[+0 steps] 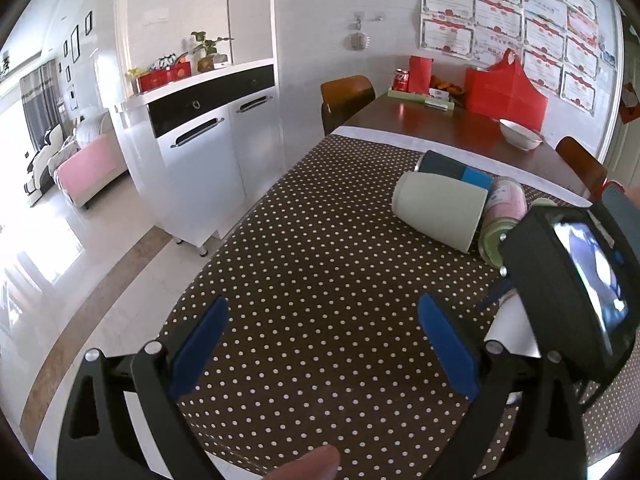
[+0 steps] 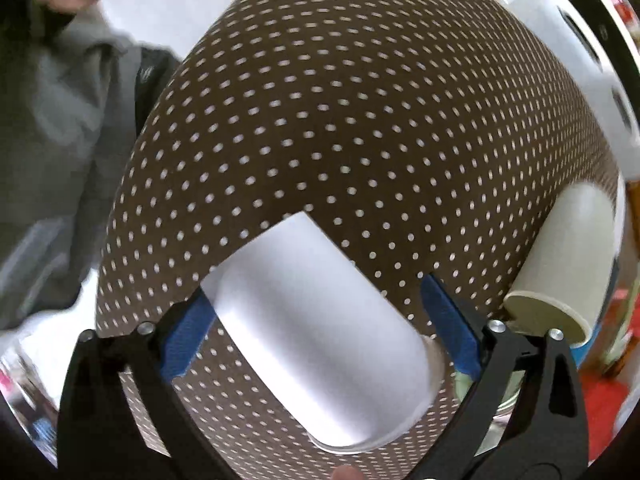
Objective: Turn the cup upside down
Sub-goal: 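Rotate the right gripper to turn the cup rim-down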
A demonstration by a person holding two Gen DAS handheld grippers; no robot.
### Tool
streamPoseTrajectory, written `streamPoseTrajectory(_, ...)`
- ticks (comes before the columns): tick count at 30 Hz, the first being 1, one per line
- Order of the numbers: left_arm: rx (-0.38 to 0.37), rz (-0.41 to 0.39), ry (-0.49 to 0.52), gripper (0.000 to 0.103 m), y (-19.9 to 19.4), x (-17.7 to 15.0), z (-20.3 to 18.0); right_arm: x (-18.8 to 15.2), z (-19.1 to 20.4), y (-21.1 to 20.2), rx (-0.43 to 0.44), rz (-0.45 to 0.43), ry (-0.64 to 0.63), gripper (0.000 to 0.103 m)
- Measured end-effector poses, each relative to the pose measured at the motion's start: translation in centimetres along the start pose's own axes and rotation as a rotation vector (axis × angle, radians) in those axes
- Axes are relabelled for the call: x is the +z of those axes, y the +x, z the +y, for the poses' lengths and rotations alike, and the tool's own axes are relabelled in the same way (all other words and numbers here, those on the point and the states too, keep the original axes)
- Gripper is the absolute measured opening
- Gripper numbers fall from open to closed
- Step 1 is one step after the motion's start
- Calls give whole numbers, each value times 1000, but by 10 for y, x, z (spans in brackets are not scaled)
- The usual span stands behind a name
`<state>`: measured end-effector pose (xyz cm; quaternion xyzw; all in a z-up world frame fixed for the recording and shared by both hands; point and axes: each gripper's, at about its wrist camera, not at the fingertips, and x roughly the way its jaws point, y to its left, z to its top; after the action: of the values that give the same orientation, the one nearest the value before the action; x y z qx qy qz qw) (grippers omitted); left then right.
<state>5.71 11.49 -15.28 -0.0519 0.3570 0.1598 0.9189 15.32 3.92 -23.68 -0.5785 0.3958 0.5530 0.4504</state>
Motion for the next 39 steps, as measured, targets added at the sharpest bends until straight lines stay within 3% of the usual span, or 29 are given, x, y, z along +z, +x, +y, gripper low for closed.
streamPoseTrajectory(2,-2,0,-1,94,1,0,1,-9,-15,-3,9,-24,110,75)
streamPoseTrajectory(8,-26,9,-1,94,9,1,2,-25,-22,-8,64,-66,259,76)
streamPoseTrajectory(10,-32,10,-2,94,9,0,2,-18,-22,-12,60,-70,261,86)
streamPoseTrajectory(17,-42,6,-11,94,2,-3,7,24,-21,-5,19,15,198,86)
streamPoseTrajectory(18,-43,6,-11,94,2,-4,8,29,-17,-3,23,16,194,82)
streamPoseTrajectory(20,-45,7,-12,94,1,-5,10,37,-16,-5,24,18,203,56)
streamPoseTrajectory(24,-61,4,-16,94,-2,-6,13,30,-15,-10,-18,-10,269,57)
streamPoseTrajectory(27,-77,-5,-12,94,-5,-7,13,9,-10,-37,-28,-116,388,57)
streamPoseTrajectory(30,-106,-11,1,94,-8,-7,8,-19,-10,-63,-56,-282,599,57)
streamPoseTrajectory(35,-173,-31,40,94,-13,-5,-9,-99,-4,-78,-195,-611,1159,57)
streamPoseTrajectory(39,-237,-50,97,94,-18,-3,-31,-157,22,-77,-317,-815,1481,57)
